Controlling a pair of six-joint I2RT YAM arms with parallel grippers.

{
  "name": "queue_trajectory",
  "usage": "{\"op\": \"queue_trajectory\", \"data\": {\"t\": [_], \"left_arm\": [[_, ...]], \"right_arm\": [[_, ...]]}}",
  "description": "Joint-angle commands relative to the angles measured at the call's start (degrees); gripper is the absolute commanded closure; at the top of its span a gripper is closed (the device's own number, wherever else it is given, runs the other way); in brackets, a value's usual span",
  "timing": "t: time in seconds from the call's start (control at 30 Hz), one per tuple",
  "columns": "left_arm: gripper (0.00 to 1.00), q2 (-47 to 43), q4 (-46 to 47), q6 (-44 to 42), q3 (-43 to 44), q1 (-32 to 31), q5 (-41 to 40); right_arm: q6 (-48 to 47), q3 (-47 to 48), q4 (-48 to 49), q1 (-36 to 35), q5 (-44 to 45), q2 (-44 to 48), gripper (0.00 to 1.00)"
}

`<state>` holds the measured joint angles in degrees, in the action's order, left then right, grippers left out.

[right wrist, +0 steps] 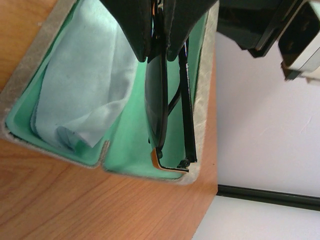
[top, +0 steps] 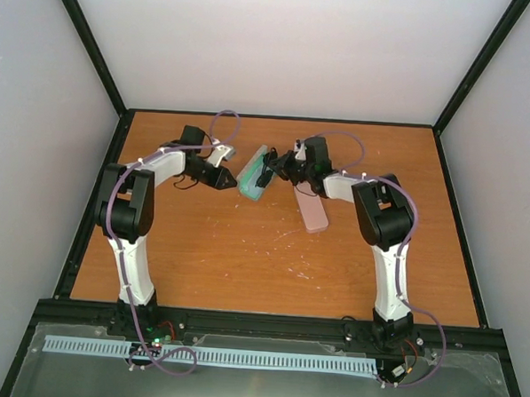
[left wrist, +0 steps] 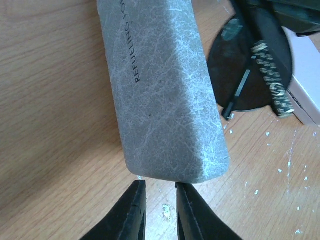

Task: Organize the sunglasses
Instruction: Place the sunglasses in the sunglasses case.

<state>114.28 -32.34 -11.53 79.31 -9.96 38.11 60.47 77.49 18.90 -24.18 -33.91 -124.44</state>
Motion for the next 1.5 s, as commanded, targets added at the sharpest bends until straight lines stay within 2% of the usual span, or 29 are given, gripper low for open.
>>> {"op": "queue_trajectory", "data": {"t": [0.0, 0.6, 0.8, 0.9, 1.33, 1.4, 1.47], "left_arm": [[0.80, -0.36, 1.97, 0.98, -0.86, -0.68, 1.86], [0.80, -1.41, 3.42, 1.87, -2.31, -1.12, 2.68], [0.80, -1.45, 3.67, 2.05, -2.33, -1.12, 2.51], [0.80, -1.60, 3.85, 2.17, -2.33, -1.20, 2.38], [0.80, -3.33, 4.38, 1.69, -3.55, -1.42, 1.31], [0.80, -4.01, 4.71, 1.69, -4.04, -1.38, 1.19], [0.80, -4.27, 4.79, 1.75, -4.18, -1.39, 1.06]], "right_arm": [[0.02, 4.05, -0.64, -0.66, -0.47, -3.48, 0.97], [3.45, 8.24, -0.31, -2.04, -0.13, -10.05, 0.95], [1.50, 8.83, -5.08, -2.27, 0.72, -10.41, 0.86], [-0.49, 8.77, -8.56, -2.27, 1.58, -9.48, 0.76], [-7.27, 9.45, -19.61, -2.18, 4.44, -4.32, 0.63], [-8.30, 9.95, -22.09, -2.18, 4.88, -4.06, 0.57], [-9.28, 10.56, -24.00, -2.07, 5.24, -4.05, 0.55]]}}
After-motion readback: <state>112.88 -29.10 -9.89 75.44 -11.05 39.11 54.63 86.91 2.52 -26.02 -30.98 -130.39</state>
